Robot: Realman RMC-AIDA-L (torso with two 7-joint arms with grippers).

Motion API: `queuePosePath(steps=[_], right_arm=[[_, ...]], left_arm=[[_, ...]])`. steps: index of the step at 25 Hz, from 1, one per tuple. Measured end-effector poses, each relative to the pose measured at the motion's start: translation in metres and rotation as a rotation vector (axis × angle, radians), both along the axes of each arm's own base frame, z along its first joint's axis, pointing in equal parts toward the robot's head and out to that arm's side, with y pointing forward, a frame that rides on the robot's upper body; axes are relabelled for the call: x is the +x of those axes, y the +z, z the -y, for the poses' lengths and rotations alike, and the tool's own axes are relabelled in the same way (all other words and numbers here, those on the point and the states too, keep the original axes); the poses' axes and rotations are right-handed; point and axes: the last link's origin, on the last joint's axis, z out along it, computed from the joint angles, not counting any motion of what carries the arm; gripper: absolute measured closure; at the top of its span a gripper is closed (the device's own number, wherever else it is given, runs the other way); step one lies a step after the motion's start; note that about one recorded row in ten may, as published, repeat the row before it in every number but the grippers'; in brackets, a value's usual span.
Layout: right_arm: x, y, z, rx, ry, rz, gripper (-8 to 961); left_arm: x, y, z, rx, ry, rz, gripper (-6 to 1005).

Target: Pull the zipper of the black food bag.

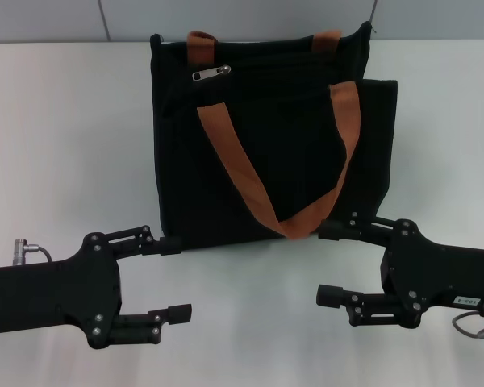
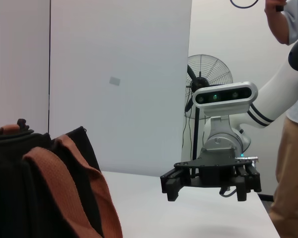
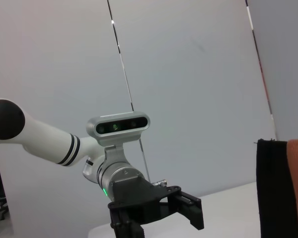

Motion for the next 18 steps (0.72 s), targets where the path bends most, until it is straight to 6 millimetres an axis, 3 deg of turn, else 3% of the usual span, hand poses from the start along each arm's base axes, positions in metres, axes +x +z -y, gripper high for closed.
queuePosePath(steps=[12,18], right_arm=[[0.000,0.000,0.001,0.012,-0.013,-0.020,123],[-0.001,-0.007,0.005,0.021,-0.016,-0.033,122]], left_arm=[[-0.001,0.003,0.000,0.017,0.012,0.010,215],[-0.011,0.019,-0.010,0.167,0.121,0.067,215]])
